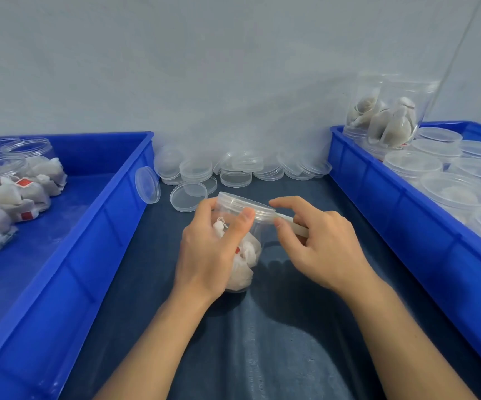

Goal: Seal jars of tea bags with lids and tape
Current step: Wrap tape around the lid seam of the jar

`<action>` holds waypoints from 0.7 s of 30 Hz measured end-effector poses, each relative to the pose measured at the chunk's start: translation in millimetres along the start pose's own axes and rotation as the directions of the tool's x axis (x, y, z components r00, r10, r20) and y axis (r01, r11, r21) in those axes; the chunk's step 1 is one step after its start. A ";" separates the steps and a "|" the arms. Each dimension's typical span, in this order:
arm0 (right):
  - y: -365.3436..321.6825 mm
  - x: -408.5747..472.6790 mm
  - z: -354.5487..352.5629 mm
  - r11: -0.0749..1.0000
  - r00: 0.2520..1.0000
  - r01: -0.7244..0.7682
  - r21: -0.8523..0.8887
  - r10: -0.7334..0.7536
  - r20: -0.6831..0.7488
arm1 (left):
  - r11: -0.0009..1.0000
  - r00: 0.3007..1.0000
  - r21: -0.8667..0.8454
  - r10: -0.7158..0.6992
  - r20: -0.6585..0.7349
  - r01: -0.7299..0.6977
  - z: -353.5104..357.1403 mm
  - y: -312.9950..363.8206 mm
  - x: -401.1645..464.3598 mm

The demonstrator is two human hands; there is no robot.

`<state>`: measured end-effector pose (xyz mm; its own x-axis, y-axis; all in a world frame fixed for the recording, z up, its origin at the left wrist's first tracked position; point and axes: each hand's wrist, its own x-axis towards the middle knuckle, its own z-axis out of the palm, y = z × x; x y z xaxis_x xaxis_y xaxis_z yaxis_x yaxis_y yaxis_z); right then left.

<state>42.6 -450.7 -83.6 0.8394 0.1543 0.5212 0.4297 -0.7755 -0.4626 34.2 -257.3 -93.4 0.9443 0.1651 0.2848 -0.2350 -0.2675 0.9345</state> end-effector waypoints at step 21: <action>-11.8 -1.8 3.4 1.000 1.000 -0.018 0.001 0.018 -0.021 | 0.996 0.998 0.078 0.028 0.054 -0.032 -4.6 -5.8 9.7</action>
<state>37.2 -439.8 -81.5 0.8399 0.1276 0.5275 0.4147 -0.7778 -0.4723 43.6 -249.7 -95.1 0.9483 0.1064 0.2990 -0.2467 -0.3454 0.9054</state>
